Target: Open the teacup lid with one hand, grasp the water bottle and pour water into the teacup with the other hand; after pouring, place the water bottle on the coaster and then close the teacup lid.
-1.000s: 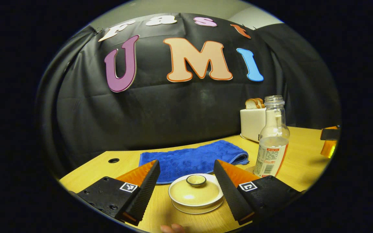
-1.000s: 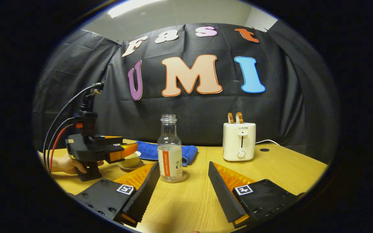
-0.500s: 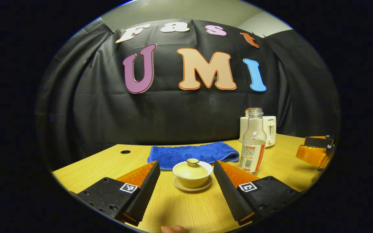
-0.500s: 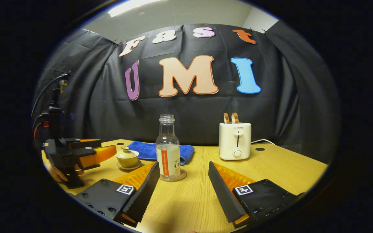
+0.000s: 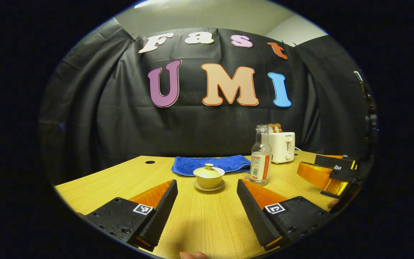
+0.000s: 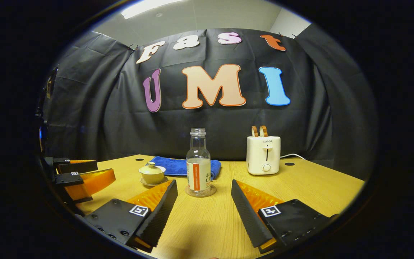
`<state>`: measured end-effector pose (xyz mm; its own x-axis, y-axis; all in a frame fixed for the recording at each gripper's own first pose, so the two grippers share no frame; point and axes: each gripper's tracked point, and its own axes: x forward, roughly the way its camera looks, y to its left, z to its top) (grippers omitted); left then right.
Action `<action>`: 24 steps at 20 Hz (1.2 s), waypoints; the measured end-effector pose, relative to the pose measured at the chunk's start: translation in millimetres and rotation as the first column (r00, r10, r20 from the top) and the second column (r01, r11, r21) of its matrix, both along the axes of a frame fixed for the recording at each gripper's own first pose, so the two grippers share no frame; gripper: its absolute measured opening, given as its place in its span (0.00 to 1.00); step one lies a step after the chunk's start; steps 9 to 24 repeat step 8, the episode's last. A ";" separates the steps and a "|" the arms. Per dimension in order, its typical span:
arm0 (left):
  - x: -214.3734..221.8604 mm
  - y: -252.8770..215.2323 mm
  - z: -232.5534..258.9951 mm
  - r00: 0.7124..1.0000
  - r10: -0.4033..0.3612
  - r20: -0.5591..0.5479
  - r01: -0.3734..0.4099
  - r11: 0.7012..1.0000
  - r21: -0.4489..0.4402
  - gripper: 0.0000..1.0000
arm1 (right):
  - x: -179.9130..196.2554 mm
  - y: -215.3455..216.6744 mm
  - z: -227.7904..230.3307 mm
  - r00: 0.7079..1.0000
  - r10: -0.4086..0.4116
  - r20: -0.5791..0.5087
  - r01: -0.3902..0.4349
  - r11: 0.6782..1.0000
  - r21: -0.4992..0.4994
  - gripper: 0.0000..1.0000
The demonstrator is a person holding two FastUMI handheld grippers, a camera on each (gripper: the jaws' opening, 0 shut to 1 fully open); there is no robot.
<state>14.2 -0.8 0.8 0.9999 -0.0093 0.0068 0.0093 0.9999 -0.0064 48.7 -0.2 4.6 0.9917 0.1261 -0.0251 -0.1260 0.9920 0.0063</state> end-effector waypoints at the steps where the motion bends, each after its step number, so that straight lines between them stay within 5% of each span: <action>1: -4.3 0.2 -0.3 1.000 0.003 0.001 -0.003 1.000 0.001 0.97 | -4.3 2.2 0.3 1.000 0.002 0.001 -0.002 1.000 0.000 0.92; 2: -8.3 -0.4 -0.3 1.000 0.004 0.000 -0.004 1.000 0.000 0.96 | -8.5 4.1 1.0 1.000 0.005 0.000 -0.005 1.000 0.000 1.00; 3: -12.4 -1.3 0.7 1.000 0.004 0.002 -0.004 1.000 0.002 0.96 | -13.0 5.6 0.6 1.000 0.008 0.000 -0.008 1.000 0.001 0.92; 5: -18.5 -1.5 -0.2 1.000 0.007 -0.001 -0.007 1.000 0.001 0.96 | -22.1 8.6 0.8 1.000 0.011 -0.001 -0.011 1.000 0.001 1.00; 24: -26.5 -0.5 0.0 1.000 0.016 -0.001 -0.016 1.000 0.002 0.96 | -36.7 12.6 2.7 1.000 0.012 0.002 -0.012 1.000 0.001 0.96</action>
